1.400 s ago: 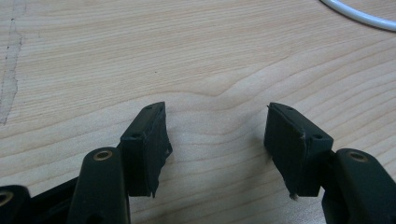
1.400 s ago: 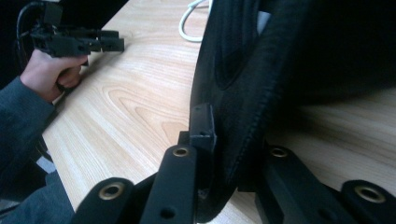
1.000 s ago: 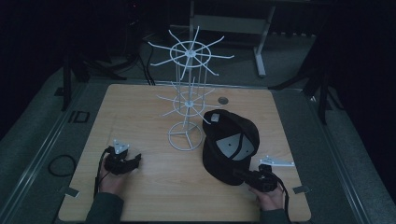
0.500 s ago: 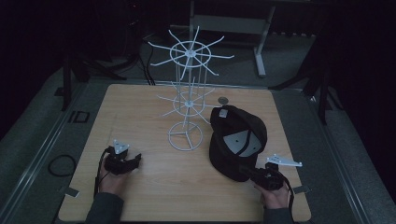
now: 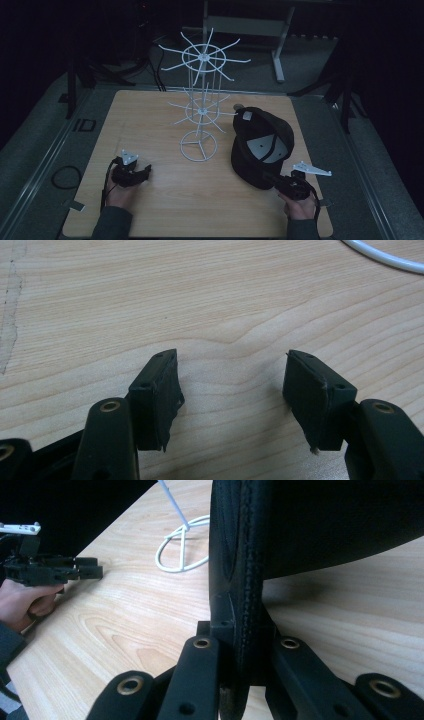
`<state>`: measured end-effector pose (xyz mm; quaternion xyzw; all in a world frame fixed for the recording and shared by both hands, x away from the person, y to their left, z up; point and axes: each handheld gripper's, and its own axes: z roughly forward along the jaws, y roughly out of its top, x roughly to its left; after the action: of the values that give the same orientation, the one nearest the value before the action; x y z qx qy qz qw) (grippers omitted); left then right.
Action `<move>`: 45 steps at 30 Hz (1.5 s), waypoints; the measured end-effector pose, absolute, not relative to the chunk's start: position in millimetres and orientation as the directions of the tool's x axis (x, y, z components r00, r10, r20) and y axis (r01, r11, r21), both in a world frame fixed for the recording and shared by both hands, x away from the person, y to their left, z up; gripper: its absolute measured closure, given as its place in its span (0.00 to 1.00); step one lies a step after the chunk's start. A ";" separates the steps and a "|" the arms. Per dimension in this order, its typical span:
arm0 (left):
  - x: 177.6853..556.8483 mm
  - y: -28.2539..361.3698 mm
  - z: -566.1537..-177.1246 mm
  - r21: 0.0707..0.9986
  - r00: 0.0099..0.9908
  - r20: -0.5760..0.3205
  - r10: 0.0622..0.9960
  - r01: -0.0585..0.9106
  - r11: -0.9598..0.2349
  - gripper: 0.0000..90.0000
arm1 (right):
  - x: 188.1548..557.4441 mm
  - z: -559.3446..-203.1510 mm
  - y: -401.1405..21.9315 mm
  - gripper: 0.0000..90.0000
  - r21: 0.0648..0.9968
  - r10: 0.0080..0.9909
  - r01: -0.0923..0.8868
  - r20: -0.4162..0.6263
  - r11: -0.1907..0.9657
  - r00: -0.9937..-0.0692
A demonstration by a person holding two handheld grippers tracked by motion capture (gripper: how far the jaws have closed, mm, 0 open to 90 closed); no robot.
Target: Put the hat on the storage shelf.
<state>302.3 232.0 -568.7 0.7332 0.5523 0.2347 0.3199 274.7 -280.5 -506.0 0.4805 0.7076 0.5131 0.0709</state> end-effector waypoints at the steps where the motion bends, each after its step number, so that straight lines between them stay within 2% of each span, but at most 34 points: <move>1: 302.3 232.0 -568.7 0.728 0.280 -0.009 0.960 0.660 -0.185 0.44 | 275.3 -505.1 -281.1 0.96 0.795 0.754 0.606 0.391 0.013 -0.529; 45: 302.2 231.6 -569.4 0.732 0.283 -0.011 0.959 0.656 -0.185 0.43 | 306.5 -466.8 -286.7 0.96 0.849 0.786 0.526 0.291 0.051 -0.546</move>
<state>302.2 231.6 -569.4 0.7330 0.5509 0.2351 0.3224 306.5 -286.7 -466.8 0.4594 0.7138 0.5133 0.1264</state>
